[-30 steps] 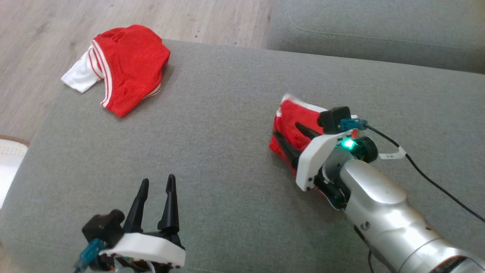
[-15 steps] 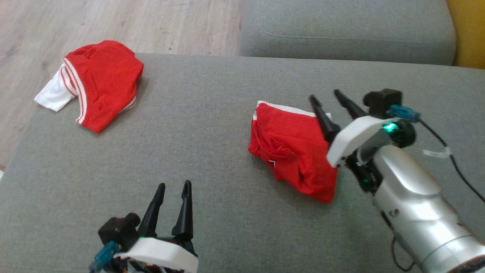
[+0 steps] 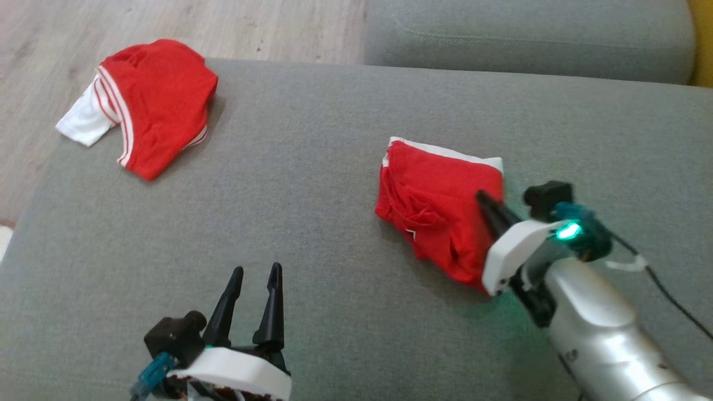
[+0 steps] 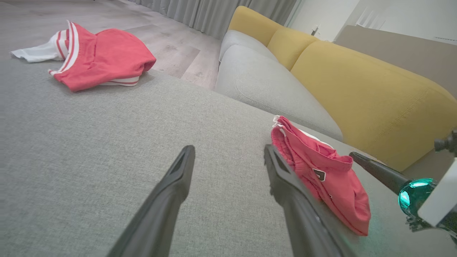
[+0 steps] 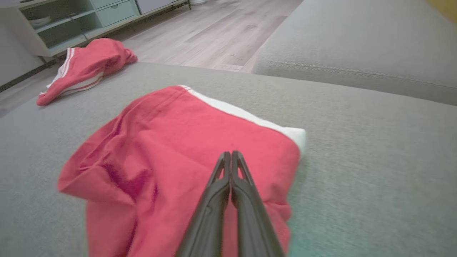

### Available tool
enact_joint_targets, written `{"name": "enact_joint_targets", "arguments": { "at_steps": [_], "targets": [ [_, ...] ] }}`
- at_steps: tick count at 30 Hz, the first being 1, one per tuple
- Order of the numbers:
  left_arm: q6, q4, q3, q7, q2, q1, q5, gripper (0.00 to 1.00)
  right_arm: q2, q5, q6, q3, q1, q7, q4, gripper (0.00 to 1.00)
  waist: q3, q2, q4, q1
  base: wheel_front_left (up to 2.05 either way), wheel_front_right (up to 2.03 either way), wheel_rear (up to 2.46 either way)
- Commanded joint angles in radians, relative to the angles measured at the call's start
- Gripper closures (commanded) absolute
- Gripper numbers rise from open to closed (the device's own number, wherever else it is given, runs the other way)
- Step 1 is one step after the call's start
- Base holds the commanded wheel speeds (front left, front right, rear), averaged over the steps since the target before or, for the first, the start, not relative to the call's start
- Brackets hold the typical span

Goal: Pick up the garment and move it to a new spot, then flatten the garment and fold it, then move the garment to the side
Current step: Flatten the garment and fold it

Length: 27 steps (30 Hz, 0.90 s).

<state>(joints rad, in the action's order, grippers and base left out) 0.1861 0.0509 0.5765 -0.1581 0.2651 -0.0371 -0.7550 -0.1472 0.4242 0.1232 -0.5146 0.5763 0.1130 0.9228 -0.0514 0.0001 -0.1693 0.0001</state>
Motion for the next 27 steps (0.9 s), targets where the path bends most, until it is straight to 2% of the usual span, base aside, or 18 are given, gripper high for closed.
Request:
{"name": "enact_joint_targets", "arguments": {
  "at_steps": [1,12,21,27],
  "targets": [
    [0.008,-0.034,-0.042,-0.006,0.012,-0.061,0.008,0.0,0.025,-0.013,0.008,-0.026,0.01,-0.001,-0.035,1.0,-0.008,-0.0001,-0.01,-0.0001,0.0,0.0,0.0],
    [0.005,-0.029,-0.044,-0.014,0.007,-0.082,0.005,0.0,0.074,0.0,0.008,-0.171,0.017,-0.064,-0.05,1.0,-0.038,-0.0001,-0.055,-0.0001,0.0,0.0,0.0],
    [0.003,-0.014,-0.044,-0.025,0.0,-0.088,0.0,0.0,0.088,0.057,0.008,-0.338,0.006,-0.109,-0.072,1.0,-0.046,-0.0001,-0.071,-0.0001,0.0,0.0,0.0],
    [0.005,-0.007,-0.05,-0.033,0.001,-0.089,-0.002,0.0,0.089,0.1,0.008,-0.376,0.022,-0.076,-0.076,1.0,-0.04,-0.0001,-0.058,-0.0001,0.0,0.0,0.0]
  ]
}}
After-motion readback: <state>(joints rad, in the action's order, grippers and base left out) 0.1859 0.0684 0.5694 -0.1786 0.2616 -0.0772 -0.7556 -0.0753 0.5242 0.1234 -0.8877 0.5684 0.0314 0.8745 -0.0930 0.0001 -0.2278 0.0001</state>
